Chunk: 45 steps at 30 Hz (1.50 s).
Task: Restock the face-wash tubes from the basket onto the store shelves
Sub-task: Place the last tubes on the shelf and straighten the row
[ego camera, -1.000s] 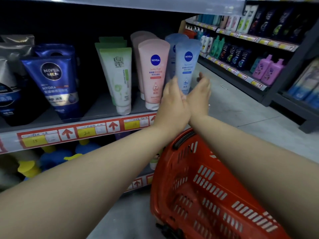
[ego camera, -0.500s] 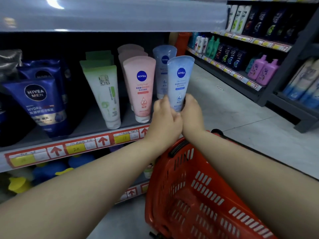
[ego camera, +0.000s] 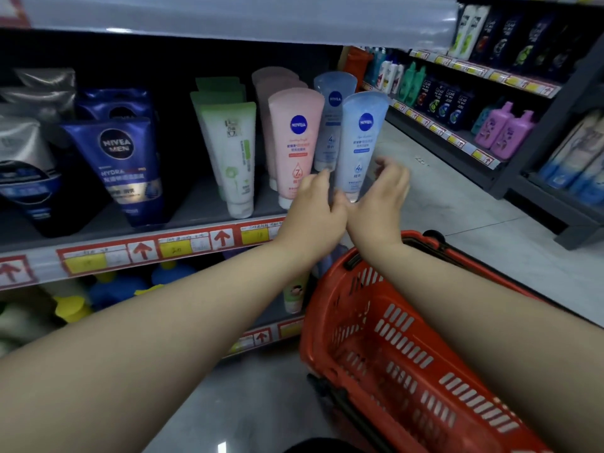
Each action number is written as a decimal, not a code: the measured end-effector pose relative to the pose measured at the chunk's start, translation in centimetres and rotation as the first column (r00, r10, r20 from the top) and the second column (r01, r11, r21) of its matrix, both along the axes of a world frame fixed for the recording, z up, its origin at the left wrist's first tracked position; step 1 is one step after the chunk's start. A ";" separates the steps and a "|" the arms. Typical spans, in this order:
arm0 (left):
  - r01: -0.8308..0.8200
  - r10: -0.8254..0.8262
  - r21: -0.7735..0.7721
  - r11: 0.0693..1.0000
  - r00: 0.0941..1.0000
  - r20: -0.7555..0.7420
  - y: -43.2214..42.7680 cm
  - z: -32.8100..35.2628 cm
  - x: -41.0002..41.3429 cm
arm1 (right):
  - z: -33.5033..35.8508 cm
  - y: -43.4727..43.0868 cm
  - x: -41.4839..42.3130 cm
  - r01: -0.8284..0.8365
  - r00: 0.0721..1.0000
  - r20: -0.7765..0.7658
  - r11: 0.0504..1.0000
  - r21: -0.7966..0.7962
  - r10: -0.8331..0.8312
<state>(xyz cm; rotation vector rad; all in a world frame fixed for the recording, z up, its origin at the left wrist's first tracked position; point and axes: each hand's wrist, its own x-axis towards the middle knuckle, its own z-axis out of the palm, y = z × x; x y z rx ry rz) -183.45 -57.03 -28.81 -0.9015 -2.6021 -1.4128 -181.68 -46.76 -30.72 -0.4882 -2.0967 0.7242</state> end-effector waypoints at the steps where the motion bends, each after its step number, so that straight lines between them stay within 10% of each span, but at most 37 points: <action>1: -0.012 0.012 0.015 1.000 1.000 -0.024 -0.8 0.3 0.1 | 0.3 -0.9 0.1 -0.016 0.999 -0.032 0.999 0.036 0.017; 14: -0.299 0.354 0.231 0.926 0.901 -0.253 -18.5 -1.9 -0.4 | 0.2 -18.9 -3.0 -0.492 0.864 -0.067 0.865 0.099 0.499; 36: -0.362 0.362 0.011 0.932 0.927 -0.098 -22.7 -2.2 -3.3 | -0.8 -22.0 -5.7 -0.513 0.852 0.047 0.850 -0.122 0.521; 45: -0.406 0.394 -0.029 0.913 0.900 -0.188 -26.2 -1.1 -2.2 | 1.1 -25.4 -4.6 -0.521 0.840 0.014 0.799 0.300 0.542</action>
